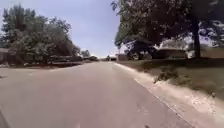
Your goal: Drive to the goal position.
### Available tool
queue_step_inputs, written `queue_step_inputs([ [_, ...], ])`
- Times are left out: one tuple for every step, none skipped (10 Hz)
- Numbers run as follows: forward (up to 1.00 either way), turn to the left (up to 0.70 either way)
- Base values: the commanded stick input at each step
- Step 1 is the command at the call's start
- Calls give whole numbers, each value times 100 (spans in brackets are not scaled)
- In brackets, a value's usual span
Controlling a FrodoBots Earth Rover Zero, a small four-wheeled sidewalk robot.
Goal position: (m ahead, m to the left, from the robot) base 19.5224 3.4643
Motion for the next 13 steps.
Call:
queue_step_inputs([
  [70,0],
  [70,0],
  [70,0],
  [70,0],
  [70,0],
  [70,0],
  [70,0],
  [70,0],
  [70,0],
  [70,0],
  [70,0],
  [70,0],
  [70,0],
])
